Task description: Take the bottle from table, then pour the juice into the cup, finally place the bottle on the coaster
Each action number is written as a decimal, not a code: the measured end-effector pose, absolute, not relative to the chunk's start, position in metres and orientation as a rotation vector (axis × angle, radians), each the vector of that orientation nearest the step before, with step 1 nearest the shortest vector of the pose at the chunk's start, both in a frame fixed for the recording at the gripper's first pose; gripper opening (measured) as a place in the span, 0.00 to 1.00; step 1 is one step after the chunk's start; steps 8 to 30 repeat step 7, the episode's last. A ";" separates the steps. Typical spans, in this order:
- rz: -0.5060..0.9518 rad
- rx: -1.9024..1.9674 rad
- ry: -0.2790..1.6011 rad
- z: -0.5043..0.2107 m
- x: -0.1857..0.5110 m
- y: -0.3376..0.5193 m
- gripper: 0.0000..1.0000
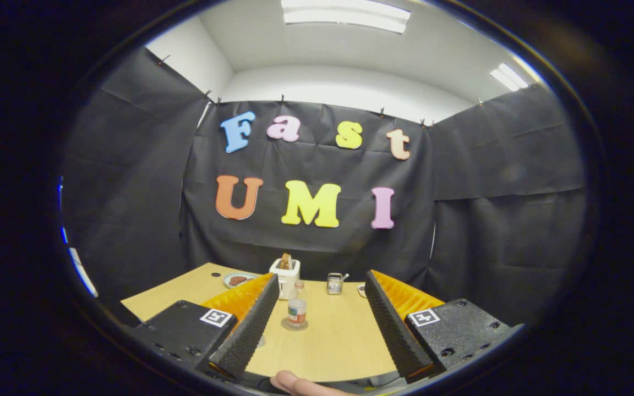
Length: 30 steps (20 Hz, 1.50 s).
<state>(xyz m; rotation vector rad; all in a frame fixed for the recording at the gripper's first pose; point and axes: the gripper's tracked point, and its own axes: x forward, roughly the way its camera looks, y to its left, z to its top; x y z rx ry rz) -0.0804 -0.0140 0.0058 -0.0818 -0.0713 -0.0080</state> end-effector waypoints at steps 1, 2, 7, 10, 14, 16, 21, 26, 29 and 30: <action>-0.005 -0.080 -0.070 0.009 -0.083 -0.014 1.00; 0.002 -0.072 -0.070 0.011 -0.086 -0.015 1.00; 0.002 -0.041 -0.059 0.013 -0.094 -0.022 1.00; 0.002 -0.041 -0.059 0.013 -0.094 -0.022 1.00; 0.002 -0.041 -0.059 0.013 -0.094 -0.022 1.00; 0.002 -0.041 -0.059 0.013 -0.094 -0.022 1.00; 0.002 -0.041 -0.059 0.013 -0.094 -0.022 1.00; 0.002 -0.041 -0.059 0.013 -0.094 -0.022 1.00; 0.002 -0.041 -0.059 0.013 -0.094 -0.022 1.00; 0.002 -0.041 -0.059 0.013 -0.094 -0.022 1.00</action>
